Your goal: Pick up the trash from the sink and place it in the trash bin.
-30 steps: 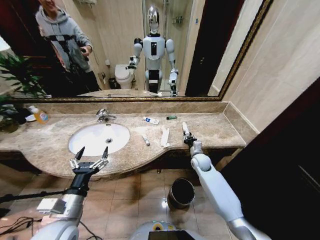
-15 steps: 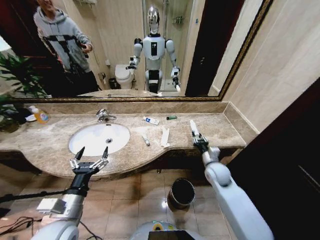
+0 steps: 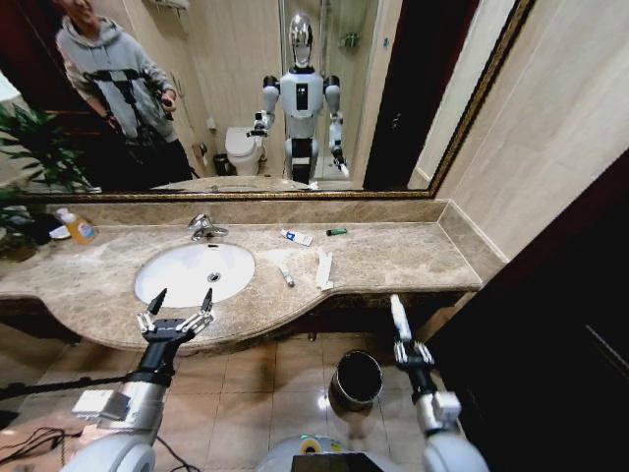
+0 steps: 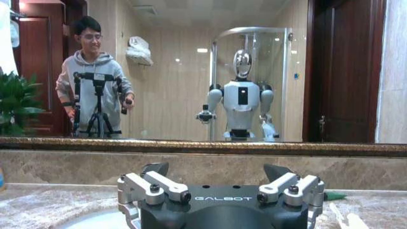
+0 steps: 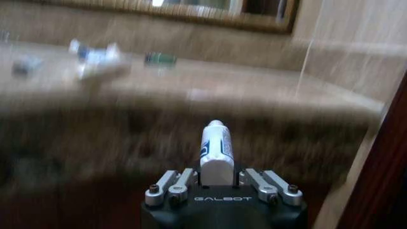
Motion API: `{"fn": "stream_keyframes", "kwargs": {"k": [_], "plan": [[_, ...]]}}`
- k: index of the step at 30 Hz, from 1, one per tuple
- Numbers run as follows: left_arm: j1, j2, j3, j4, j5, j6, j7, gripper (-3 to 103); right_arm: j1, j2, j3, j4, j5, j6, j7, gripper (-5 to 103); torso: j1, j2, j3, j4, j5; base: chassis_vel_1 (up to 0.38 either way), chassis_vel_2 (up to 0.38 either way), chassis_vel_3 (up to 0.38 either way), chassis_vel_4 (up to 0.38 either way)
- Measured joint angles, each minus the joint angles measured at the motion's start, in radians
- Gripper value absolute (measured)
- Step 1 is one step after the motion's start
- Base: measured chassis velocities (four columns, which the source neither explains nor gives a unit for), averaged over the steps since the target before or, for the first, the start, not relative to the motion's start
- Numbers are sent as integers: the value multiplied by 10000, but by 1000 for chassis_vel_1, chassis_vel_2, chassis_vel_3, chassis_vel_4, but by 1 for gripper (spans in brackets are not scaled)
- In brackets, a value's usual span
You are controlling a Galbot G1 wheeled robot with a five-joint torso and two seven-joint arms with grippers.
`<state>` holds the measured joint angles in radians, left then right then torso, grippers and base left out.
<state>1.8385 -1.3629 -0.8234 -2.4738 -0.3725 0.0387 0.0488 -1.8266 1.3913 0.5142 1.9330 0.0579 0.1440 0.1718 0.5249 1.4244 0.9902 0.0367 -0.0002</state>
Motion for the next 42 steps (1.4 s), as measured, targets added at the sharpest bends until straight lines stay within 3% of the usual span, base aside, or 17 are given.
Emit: {"fn": "stream_keyframes", "kwargs": {"k": [2,6,10,19,37,39,42], "plan": [[0,0,0,0,0,0,1,100,147,0,-106,-585,-42,-21,-134,28,1,0,1,0,-1,0,0,0,0],[0,0,0,0,0,0,0,100,1805,86,-559,-3759,-804,-129,-684,28,1,0,1,0,2,0,0,0,0],[0,0,-1,-1,0,0,-1,100,3043,121,-806,-5595,-1096,-318,-1015,28,3,-2,3,4,4,0,0,0,0],[0,0,0,0,0,0,0,100,4895,79,-1343,-8151,-879,-874,-1446,28,3,-2,3,1,2,0,0,0,0],[0,0,0,0,0,0,0,100,6899,376,-1362,-11516,-1190,-351,-1673,25,1,-2,2,1,0,0,0,0,0],[0,0,0,0,0,0,0,100,6949,385,-1330,-11627,-1217,-315,-1672,30,1,-2,2,1,1,0,0,0,0],[0,0,0,0,0,0,0,100,6950,416,-1250,-11682,-1237,-305,-1655,47,1,-2,2,1,1,0,0,0,0]]}}
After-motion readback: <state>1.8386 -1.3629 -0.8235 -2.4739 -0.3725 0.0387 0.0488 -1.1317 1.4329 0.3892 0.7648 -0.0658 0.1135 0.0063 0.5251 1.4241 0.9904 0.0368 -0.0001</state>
